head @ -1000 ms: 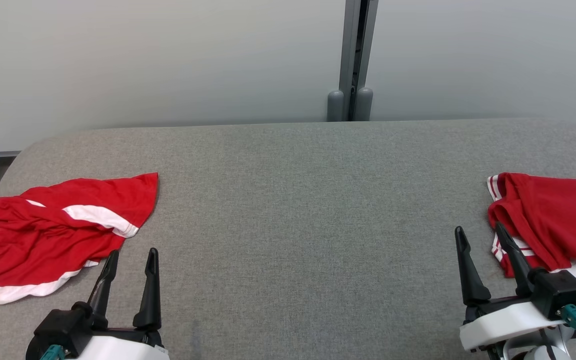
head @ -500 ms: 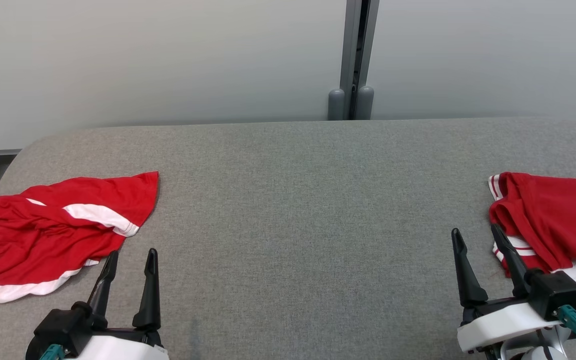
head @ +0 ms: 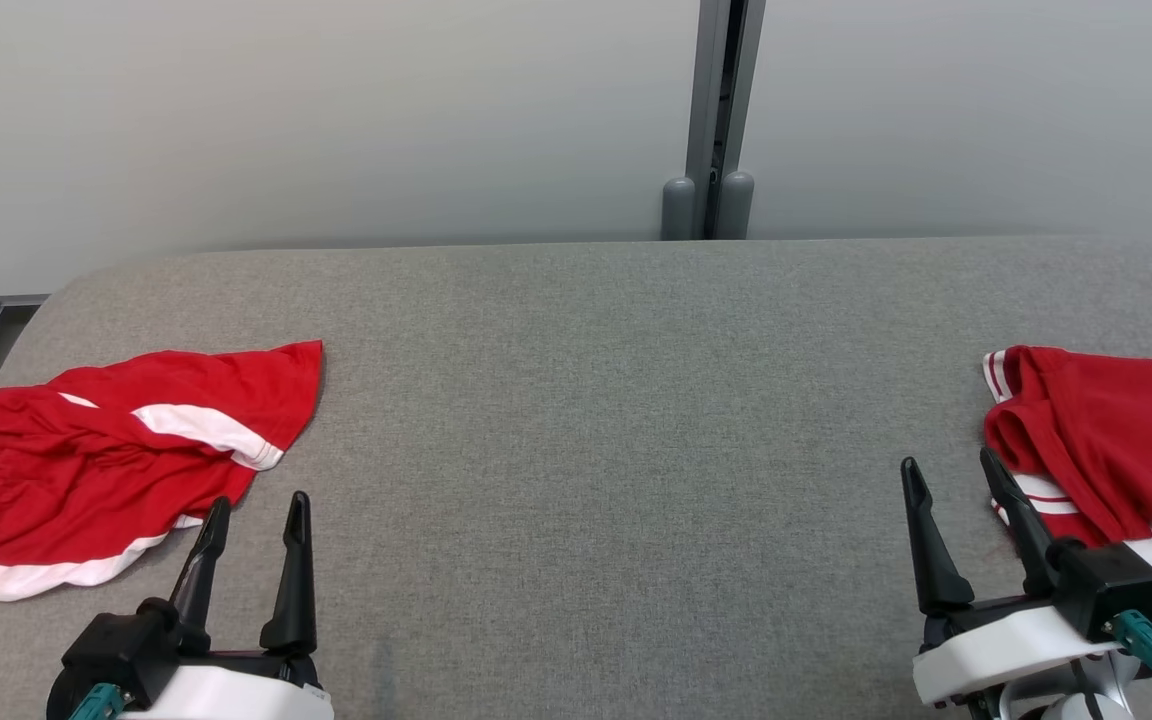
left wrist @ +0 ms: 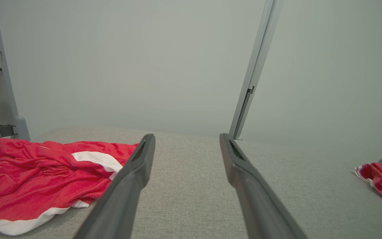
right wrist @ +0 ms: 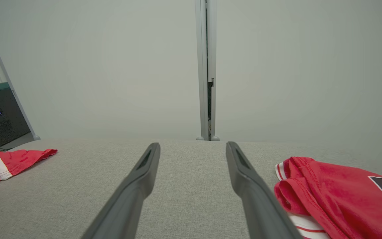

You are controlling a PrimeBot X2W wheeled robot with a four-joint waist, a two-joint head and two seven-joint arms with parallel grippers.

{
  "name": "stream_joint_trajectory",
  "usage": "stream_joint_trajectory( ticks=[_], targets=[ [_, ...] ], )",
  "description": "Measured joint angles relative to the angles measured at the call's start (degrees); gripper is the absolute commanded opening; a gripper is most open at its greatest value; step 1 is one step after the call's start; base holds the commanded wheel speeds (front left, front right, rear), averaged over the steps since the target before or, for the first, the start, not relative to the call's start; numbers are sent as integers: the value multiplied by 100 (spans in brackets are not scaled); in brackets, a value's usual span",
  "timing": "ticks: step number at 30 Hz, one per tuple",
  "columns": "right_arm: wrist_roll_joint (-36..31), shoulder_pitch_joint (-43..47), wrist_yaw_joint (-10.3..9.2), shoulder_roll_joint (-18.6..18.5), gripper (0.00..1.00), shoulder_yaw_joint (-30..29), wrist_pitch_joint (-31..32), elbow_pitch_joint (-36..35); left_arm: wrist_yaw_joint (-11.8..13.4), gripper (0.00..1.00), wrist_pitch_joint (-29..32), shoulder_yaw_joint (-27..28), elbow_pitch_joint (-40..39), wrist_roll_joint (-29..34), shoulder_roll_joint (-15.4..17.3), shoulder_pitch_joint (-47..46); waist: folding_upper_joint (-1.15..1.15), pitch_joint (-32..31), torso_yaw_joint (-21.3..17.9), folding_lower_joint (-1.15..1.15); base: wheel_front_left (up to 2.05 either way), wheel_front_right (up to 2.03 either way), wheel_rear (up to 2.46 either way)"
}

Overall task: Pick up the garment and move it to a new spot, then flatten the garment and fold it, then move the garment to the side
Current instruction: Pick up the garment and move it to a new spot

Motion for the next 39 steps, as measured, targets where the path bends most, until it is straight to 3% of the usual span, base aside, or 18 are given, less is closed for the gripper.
stream_joint_trajectory(
  ticks=[10,31,39],
  targets=[
    [19,-14,0,1,100,88,-1,10,-42,100,1,42,71,33,-3,-92,0,29,314,0,0,0,0],
    [267,-235,0,9,100,713,-7,179,11,100,0,289,234,180,-1,-161,0,11,2105,0,0,0,0],
    [316,-262,0,12,100,808,-7,236,20,100,0,285,190,180,-1,-137,0,-23,2477,0,0,0,0]
  ],
)
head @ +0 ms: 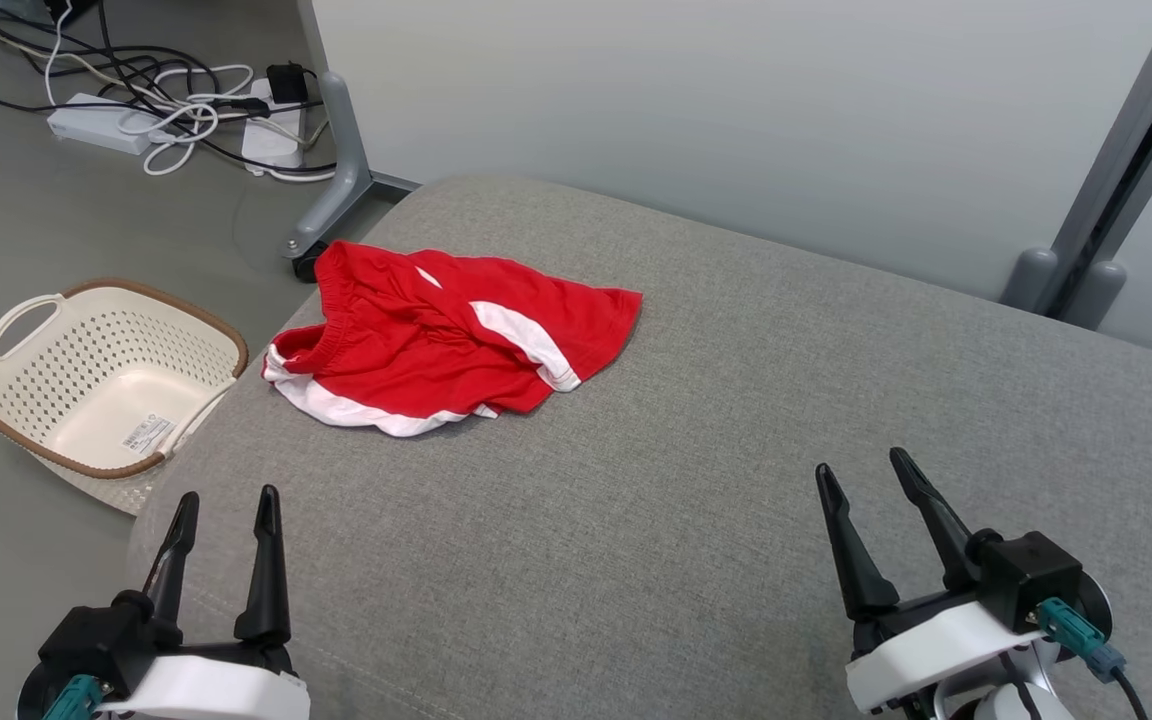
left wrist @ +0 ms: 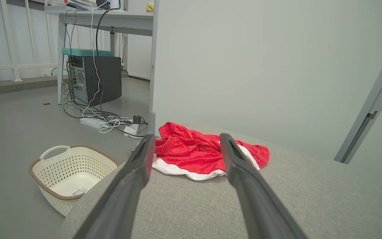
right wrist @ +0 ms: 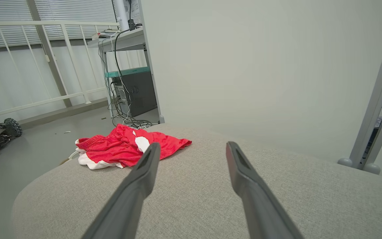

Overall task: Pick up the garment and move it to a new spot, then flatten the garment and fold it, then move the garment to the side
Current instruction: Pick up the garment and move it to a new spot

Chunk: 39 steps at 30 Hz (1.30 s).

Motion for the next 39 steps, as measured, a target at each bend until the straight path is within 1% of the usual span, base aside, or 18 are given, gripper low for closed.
stream_joint_trajectory(
  ticks=[4,7,9,13,14,16,22,26,31,33,39],
  targets=[
    [9,-15,0,-2,100,32,0,0,-2,100,0,21,-29,2,67,-62,0,26,2,0,0,0,0],
    [-32,-87,0,3,100,54,0,-20,-33,100,140,34,-58,-83,274,-349,0,86,-45,0,0,0,0],
    [-80,-132,0,-10,100,18,0,-59,-62,100,387,88,-63,-297,386,-625,0,148,-96,0,0,0,0],
    [-131,-269,0,-74,100,-31,0,-166,-92,100,1039,256,36,-650,779,-1280,0,316,-230,0,0,0,0],
    [-140,-307,0,-82,100,-18,-1,-191,-103,100,1222,291,113,-773,882,-1454,0,365,-277,0,0,0,0],
    [-189,-389,0,-119,100,-18,-1,-250,-114,100,1563,347,281,-1169,978,-1783,0,473,-377,0,0,0,0],
    [-302,-745,1,-166,100,126,-1,-488,-135,100,2312,383,1114,-1749,1649,-2663,0,873,-721,0,0,0,0],
    [-366,-970,0,-215,100,171,1,-639,-152,100,2730,102,1699,-2198,2054,-3166,0,1187,-993,0,0,0,0],
    [-455,-1222,0,-209,100,263,34,-871,-153,100,3083,-204,2434,-2730,2558,-3578,0,1607,-1356,0,0,0,0],
    [-490,-1294,0,-212,100,269,57,-931,-153,100,3181,-287,2728,-2884,2697,-3699,0,1771,-1506,0,0,0,0],
    [-545,-1408,0,-221,100,234,93,-1098,-153,100,3330,-560,3622,-3208,2974,-4025,0,2234,-1899,0,0,0,0]
  ],
)
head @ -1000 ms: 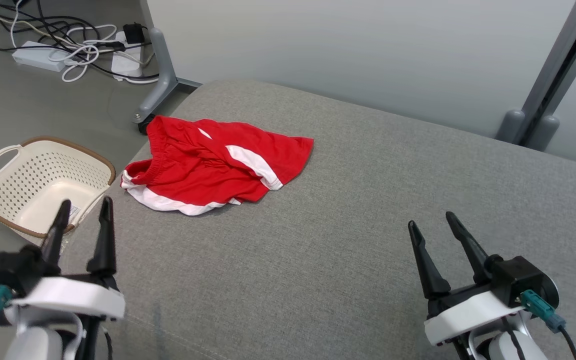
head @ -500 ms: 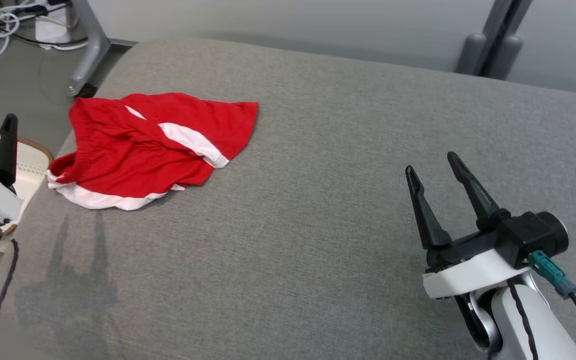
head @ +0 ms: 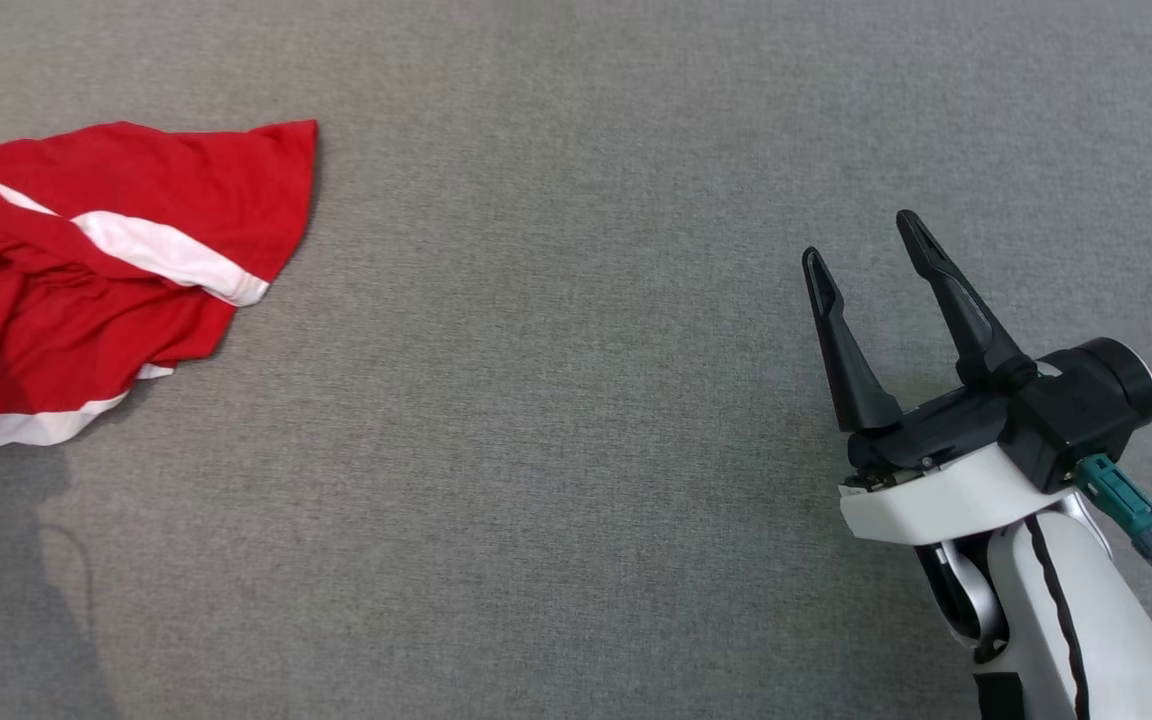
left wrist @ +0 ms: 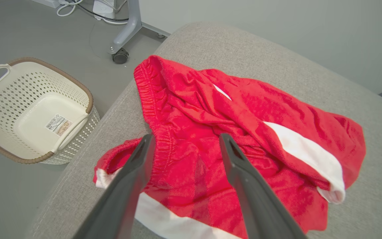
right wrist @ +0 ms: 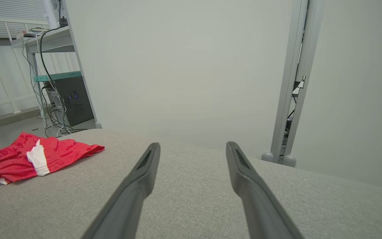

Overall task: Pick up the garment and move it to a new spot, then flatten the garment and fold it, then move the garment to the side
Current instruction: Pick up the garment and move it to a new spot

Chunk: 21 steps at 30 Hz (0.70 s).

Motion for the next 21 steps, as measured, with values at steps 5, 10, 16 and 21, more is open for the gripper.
stream_joint_trajectory(
  ticks=[5,10,16,21],
  targets=[
    [-51,-96,0,20,100,-8,38,-98,0,100,126,-397,439,-249,69,-155,0,328,-234,0,0,0,0],
    [-58,-106,0,26,100,-45,35,-103,1,100,548,-777,558,-582,4,-143,0,502,-335,0,0,0,0],
    [-109,-120,0,54,100,-91,31,-93,1,65,977,-1183,385,-1105,210,-118,0,567,-321,0,0,0,0],
    [-115,-177,0,65,100,-81,32,14,0,0,656,-1578,231,-1329,309,-77,0,484,-274,0,0,0,0]
  ],
)
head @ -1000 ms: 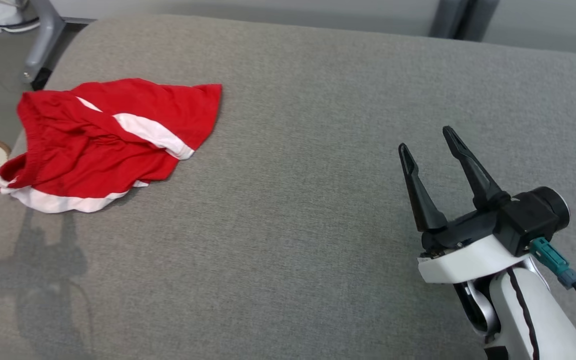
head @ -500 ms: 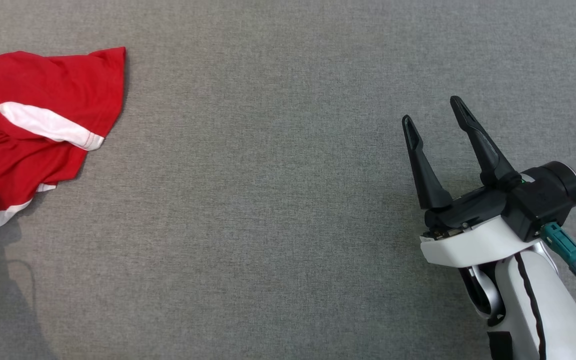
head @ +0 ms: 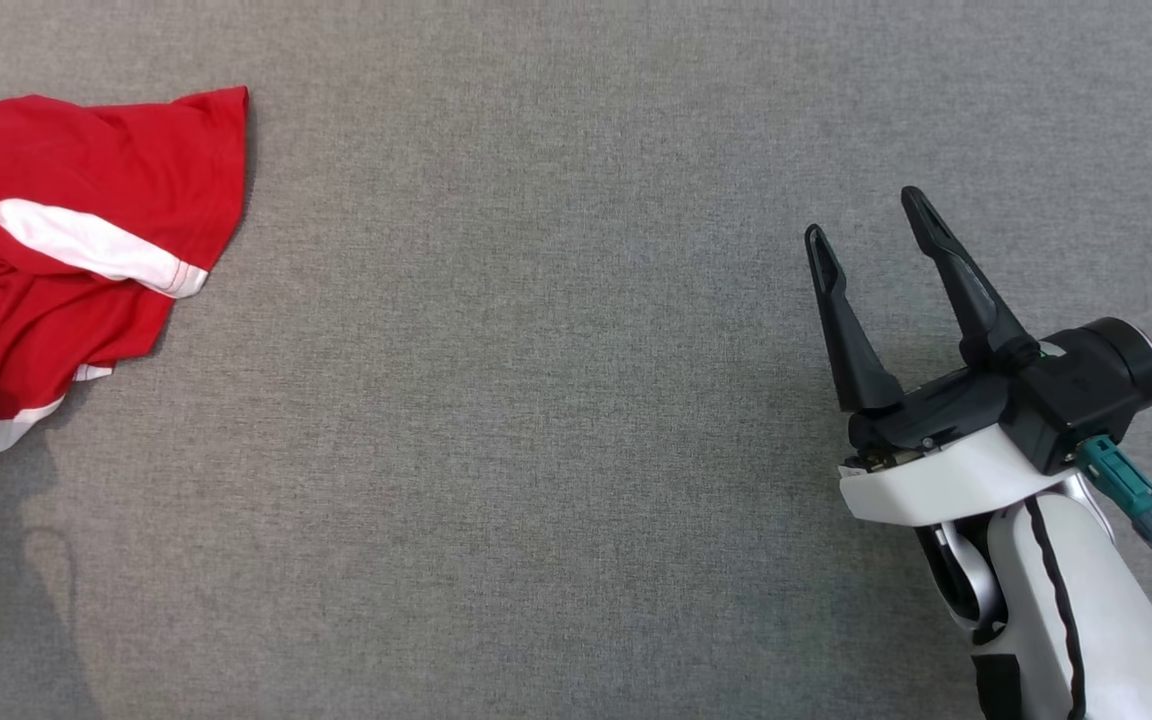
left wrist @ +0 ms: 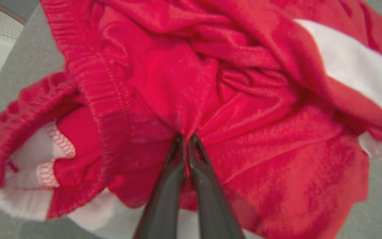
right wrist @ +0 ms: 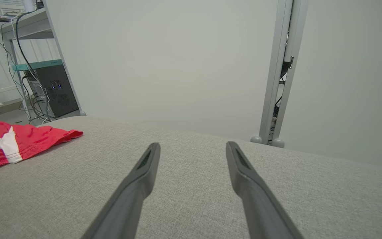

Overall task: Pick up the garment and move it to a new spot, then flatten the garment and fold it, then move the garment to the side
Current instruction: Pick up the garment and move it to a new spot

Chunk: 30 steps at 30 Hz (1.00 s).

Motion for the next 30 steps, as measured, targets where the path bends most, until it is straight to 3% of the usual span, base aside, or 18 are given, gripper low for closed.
stream_joint_trajectory(
  ticks=[12,19,30],
  targets=[
    [187,139,0,53,100,19,-94,281,-1,0,-834,-801,-412,-36,547,-59,0,-719,-19,0,0,0,0],
    [347,346,0,102,100,-5,-111,414,-1,0,-945,-1281,-866,2,858,-197,0,-1216,-110,0,0,0,0],
    [530,691,0,143,100,-192,-119,338,-1,0,-932,-1847,-1967,275,992,-552,0,-1869,-474,0,0,0,0]
  ],
)
